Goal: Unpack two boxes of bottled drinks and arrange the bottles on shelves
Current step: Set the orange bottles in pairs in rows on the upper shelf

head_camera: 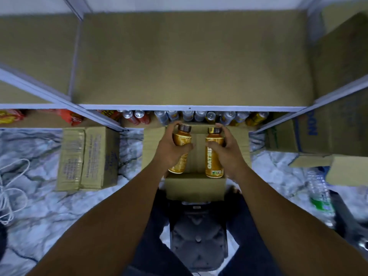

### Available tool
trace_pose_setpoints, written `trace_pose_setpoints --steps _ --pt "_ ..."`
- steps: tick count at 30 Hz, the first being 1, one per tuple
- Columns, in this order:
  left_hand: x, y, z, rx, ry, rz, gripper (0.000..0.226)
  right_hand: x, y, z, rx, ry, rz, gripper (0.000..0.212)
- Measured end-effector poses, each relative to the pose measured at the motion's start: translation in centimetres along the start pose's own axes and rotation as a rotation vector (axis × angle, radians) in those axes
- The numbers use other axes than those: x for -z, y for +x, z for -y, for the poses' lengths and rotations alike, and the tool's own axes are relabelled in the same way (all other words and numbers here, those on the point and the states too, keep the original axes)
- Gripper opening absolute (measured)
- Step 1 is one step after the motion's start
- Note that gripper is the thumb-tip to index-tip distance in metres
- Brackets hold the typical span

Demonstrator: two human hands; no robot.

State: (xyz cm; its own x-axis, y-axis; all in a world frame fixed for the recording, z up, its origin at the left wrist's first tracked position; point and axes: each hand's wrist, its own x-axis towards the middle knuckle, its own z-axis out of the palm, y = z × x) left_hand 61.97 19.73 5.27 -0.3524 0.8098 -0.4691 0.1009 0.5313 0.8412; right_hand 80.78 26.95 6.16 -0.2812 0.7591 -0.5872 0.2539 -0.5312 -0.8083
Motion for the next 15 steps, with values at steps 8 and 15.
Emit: trace_pose_setpoints --steps 8,15 --pt "5.7 -10.4 -18.2 -0.218 0.003 -0.047 0.076 2.0 -12.6 17.3 0.228 0.01 0.014 0.064" --pt "8.9 -15.1 -30.9 -0.415 -0.04 -0.095 0.079 3.8 -19.0 27.9 0.455 0.017 -0.015 0.069"
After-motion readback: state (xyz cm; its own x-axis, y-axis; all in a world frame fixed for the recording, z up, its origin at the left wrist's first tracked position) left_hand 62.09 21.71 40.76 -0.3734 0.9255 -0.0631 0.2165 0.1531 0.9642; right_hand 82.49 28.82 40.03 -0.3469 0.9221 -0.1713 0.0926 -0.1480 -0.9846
